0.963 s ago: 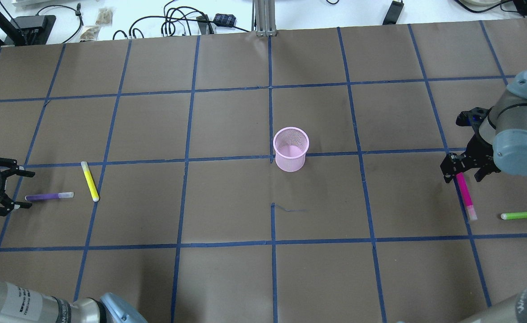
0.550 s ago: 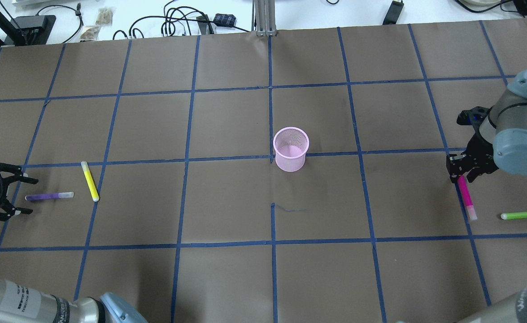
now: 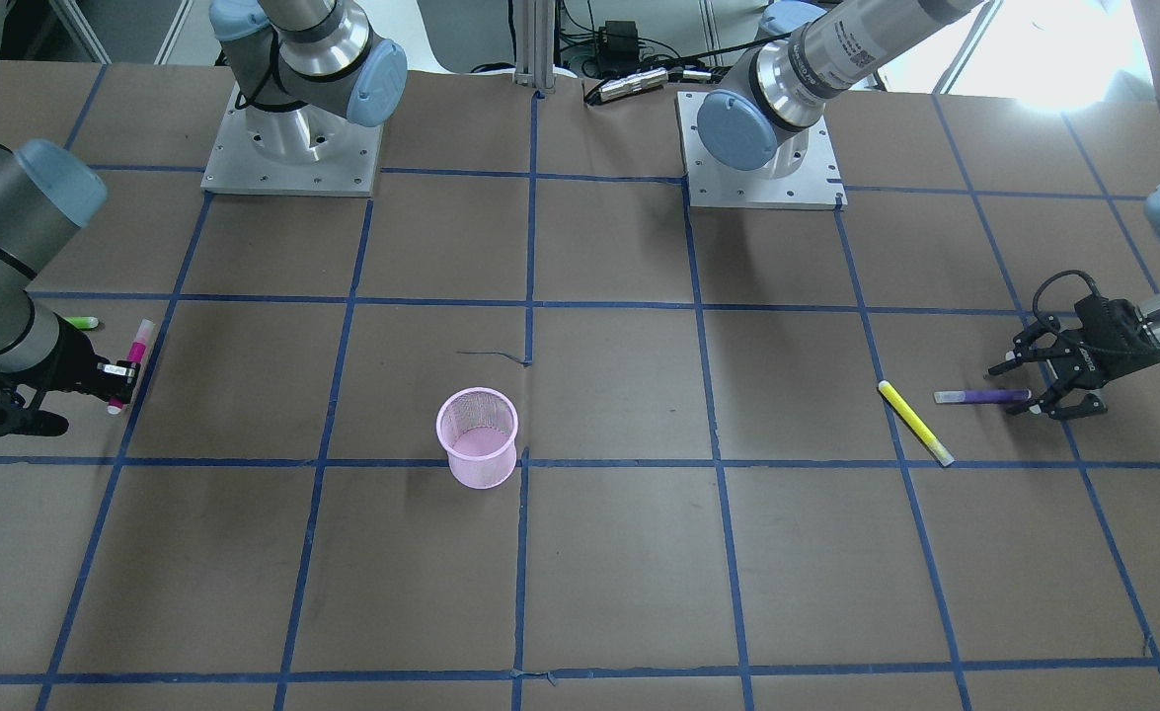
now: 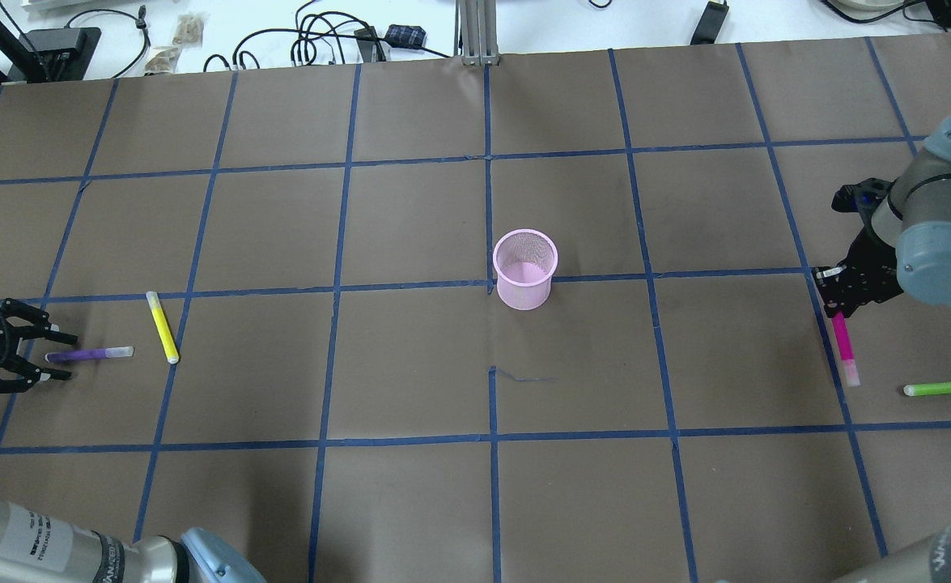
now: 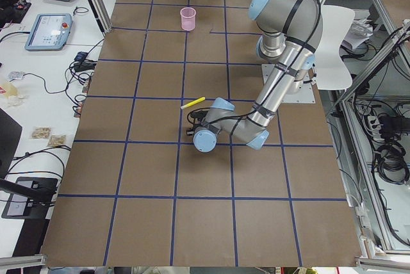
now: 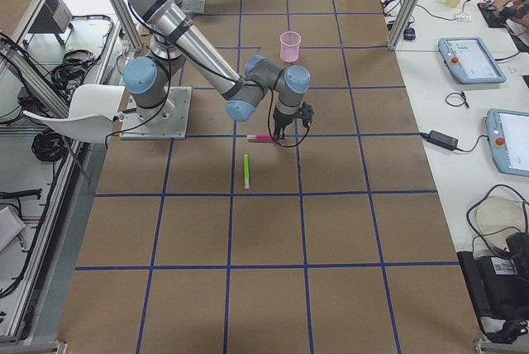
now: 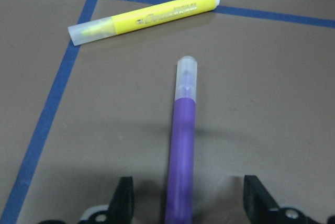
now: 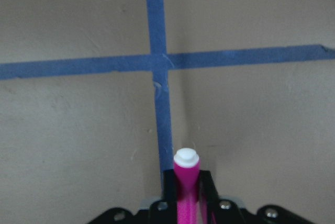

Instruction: Insert purple and pink pens into pink cup

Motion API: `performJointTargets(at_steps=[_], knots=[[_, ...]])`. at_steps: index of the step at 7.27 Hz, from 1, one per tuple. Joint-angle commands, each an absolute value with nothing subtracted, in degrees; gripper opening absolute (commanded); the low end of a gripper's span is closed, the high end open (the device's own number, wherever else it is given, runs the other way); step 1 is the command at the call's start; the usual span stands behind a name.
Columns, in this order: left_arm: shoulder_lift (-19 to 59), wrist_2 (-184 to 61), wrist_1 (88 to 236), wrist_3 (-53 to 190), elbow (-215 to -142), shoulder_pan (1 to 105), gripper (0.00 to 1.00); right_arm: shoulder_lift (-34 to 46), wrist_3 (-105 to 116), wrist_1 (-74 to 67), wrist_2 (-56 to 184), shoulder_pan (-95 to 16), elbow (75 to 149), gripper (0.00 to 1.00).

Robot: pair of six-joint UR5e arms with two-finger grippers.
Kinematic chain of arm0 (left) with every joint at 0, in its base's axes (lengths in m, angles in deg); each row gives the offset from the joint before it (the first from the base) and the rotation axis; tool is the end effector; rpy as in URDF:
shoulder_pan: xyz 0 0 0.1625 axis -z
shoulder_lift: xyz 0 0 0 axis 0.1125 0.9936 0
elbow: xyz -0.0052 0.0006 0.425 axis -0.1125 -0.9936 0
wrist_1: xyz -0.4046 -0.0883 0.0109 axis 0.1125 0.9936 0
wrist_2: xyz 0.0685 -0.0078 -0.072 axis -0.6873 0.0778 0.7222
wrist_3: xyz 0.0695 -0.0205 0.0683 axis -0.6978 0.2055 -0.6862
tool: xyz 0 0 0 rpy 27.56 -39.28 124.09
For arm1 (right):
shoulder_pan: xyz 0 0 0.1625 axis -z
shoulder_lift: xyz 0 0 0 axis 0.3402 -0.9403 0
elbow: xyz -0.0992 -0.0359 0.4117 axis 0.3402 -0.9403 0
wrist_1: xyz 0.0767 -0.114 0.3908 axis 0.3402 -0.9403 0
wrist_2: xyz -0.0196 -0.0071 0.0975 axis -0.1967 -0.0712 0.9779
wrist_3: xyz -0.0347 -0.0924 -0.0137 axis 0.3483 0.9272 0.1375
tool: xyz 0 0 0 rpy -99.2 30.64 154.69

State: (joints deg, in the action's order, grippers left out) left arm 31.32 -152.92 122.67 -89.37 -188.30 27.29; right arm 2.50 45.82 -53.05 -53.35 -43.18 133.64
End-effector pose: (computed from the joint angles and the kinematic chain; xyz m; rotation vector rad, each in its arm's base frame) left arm 0.3681 -0.4469 0.1399 -1.7360 -2.0090 0.5705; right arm -0.1184 -0.5103 0.2026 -0.0737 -3.1040 -0.1784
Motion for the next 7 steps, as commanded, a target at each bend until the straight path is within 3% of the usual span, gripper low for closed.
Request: performJointTargets(at_steps=[1,3,7], knots=[[31.38,-152.65,121.99,-89.27,-188.25,27.29,0.00,-2.13,45.46,-53.16,-46.98,-48.19,130.80,0.00],[29.46,-152.74,122.34,-87.35,-187.38,27.37,0.00,-6.10,38.92,-61.89,-43.69,-59.68,130.61,0.00],[22.18,-153.18,135.06,-74.01,-177.12,33.68,0.00,-6.03,23.09,-75.02,-46.57,-78.41,129.82,0.00]])
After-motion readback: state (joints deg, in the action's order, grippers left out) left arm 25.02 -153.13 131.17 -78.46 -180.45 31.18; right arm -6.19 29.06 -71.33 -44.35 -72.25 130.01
